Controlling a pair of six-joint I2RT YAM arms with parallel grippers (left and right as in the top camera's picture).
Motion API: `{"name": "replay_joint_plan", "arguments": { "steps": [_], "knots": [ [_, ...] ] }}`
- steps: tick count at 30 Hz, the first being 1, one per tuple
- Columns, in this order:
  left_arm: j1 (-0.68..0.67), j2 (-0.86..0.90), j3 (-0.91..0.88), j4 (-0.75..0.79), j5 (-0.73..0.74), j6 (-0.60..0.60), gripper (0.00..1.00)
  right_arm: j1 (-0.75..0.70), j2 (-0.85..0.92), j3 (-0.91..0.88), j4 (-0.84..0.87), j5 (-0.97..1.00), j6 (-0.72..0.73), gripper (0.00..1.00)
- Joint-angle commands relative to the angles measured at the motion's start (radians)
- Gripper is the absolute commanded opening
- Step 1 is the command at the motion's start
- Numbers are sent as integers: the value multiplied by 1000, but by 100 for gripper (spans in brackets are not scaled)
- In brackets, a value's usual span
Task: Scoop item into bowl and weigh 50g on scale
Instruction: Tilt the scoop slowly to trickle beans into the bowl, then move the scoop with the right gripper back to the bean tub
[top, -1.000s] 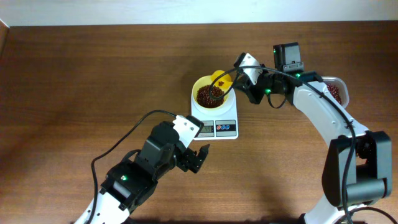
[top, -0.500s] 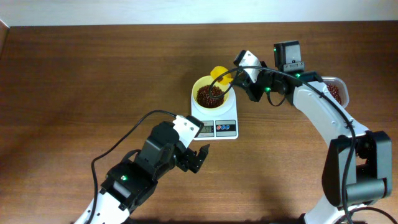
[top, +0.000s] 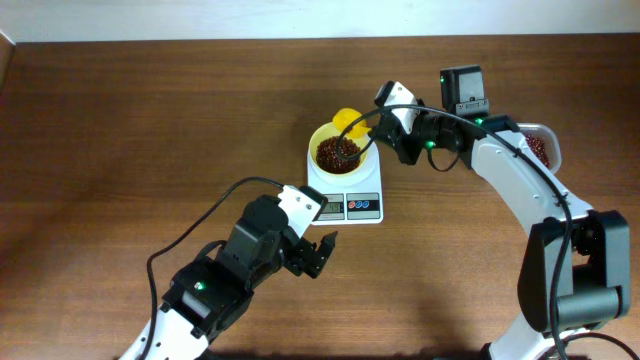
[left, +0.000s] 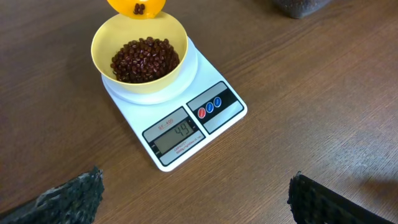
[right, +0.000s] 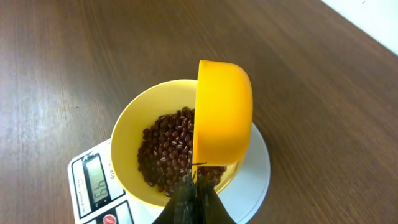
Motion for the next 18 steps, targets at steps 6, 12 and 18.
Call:
{"name": "replay_joint_plan", "arguments": {
  "steps": [6,12,18],
  "knots": [
    [3,0,-2,2,11,16,99,7,6,4,-6,-25,5,4],
    [3,0,-2,2,11,16,99,7,6,4,-6,-24,4,4],
    [3,0,-2,2,11,16,99,7,6,4,-6,-33,189,4]
  ]
}}
